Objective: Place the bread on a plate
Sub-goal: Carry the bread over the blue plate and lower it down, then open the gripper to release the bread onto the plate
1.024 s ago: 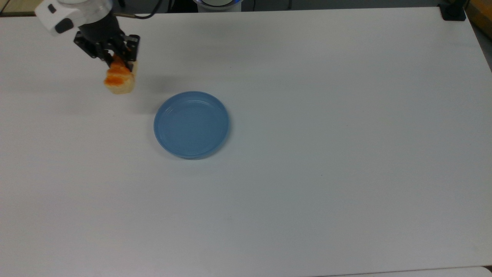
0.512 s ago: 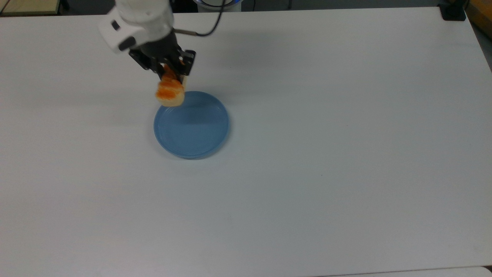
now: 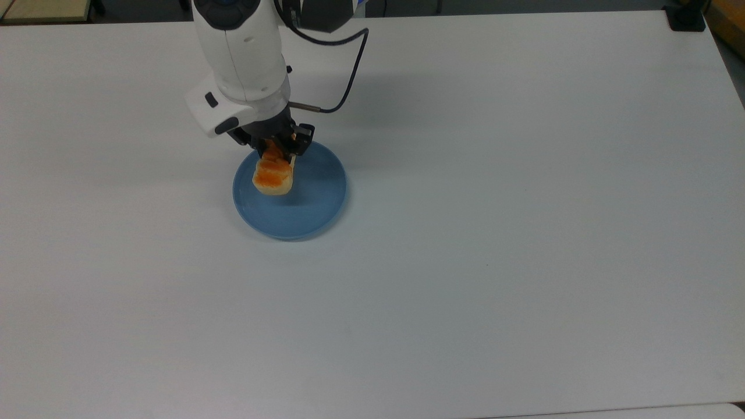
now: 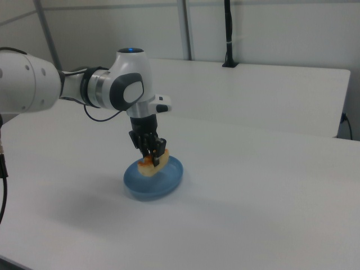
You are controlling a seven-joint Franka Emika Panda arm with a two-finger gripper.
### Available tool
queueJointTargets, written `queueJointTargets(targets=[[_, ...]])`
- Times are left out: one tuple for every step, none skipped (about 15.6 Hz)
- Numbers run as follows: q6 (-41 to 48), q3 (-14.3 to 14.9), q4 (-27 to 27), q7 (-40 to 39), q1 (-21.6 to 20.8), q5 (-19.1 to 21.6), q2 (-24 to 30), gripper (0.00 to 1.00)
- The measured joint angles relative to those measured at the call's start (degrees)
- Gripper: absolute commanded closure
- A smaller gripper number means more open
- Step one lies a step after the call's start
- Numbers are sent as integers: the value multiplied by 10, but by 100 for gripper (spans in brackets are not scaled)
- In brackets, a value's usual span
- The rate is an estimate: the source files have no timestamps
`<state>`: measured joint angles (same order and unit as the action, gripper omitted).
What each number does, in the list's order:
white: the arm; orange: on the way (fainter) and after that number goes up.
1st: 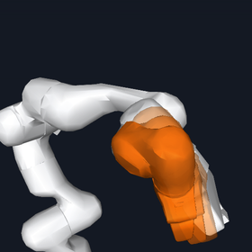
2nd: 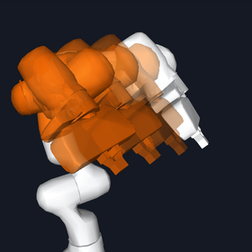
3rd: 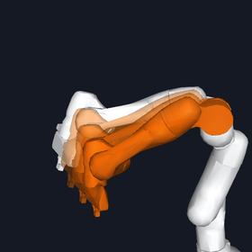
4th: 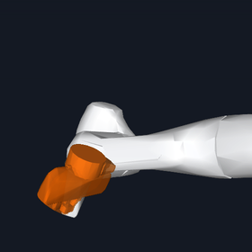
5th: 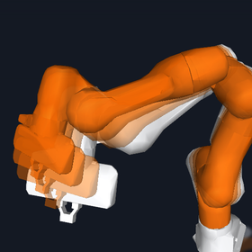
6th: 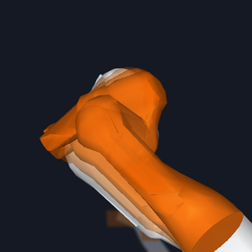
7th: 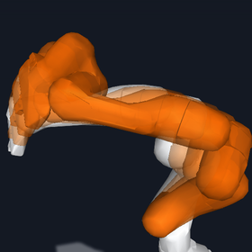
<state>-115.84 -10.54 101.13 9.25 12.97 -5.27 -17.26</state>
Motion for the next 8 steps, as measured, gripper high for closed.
queueJointTargets(targets=[[-12, 0, 0, 7, 0, -6, -7, 59], [-23, 0, 0, 16, -1, -16, -14, 59], [-30, 0, 0, 25, -1, -27, -21, 59], [-38, 0, 0, 34, -2, -36, -29, 59], [-46, 0, 0, 40, -5, -41, -36, 59], [-52, 0, 0, 45, -7, -45, -42, 59], [-56, 0, 0, 49, -9, -47, -48, 59], [-58, 0, 0, 52, -11, -48, -51, 59]])
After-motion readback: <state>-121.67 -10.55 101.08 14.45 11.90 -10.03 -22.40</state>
